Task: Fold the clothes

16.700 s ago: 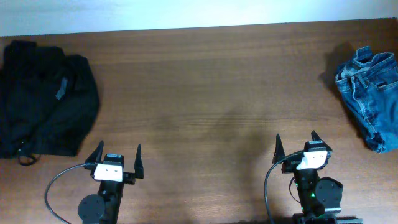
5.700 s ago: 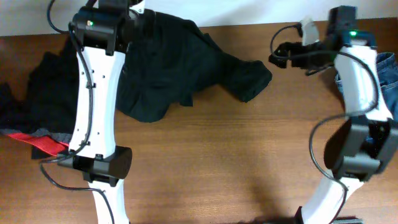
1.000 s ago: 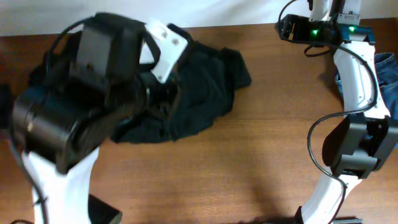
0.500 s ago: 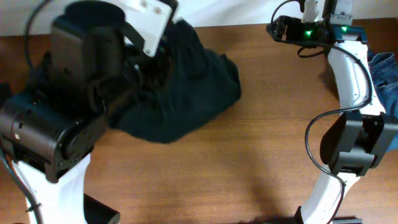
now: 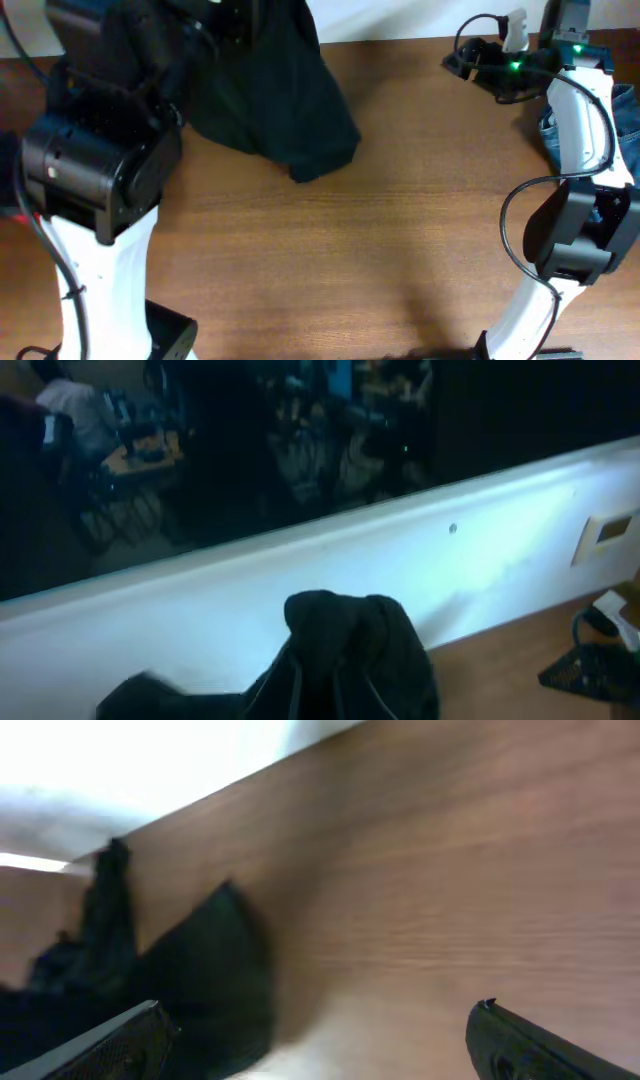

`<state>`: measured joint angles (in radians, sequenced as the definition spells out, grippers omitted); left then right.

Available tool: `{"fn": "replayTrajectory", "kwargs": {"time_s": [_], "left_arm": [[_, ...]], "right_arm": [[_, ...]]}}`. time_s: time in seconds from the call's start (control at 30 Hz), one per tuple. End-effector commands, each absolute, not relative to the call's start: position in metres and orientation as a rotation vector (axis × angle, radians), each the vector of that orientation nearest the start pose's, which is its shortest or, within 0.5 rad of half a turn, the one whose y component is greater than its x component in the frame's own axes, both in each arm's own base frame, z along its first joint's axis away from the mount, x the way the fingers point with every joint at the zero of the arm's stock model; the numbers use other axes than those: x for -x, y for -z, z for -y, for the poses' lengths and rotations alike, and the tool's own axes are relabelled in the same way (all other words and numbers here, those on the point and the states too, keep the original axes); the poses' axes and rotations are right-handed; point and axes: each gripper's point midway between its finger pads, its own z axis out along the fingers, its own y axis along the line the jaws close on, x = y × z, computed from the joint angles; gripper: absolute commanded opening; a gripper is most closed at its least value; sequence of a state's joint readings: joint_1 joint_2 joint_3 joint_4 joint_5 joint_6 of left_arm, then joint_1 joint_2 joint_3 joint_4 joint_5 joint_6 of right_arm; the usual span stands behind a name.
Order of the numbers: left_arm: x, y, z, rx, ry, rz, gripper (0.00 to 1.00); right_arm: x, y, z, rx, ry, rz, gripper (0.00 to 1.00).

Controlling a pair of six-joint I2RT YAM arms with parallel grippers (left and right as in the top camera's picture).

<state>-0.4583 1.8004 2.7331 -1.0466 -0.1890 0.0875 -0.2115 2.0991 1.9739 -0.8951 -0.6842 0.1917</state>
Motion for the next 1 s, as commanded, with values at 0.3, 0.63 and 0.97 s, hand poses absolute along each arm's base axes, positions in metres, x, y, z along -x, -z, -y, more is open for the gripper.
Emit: {"fn": "replayTrajectory", "kwargs": {"time_s": [0.3,0.63,0.97], "left_arm": [[-0.384,-0.615,0.125,-0.228,-0.049,-1.525,0.01],[-0.383,-0.614,0.129,-0.249,-0.031,-1.528,0.01],[-0.383,-0.600,0.131,-0.273,-0.026,-1.580,0.01]], "right_arm": [[-0.492,-0.160,-0.096,-0.496,-1.201,-2.597,0.98],[-0.503,-0.123,-0.144,-0.603,-1.369,-2.505,0.99],[-0.498,-0.128,-0.161,-0.685,-1.529,-2.481,0.99]]}}
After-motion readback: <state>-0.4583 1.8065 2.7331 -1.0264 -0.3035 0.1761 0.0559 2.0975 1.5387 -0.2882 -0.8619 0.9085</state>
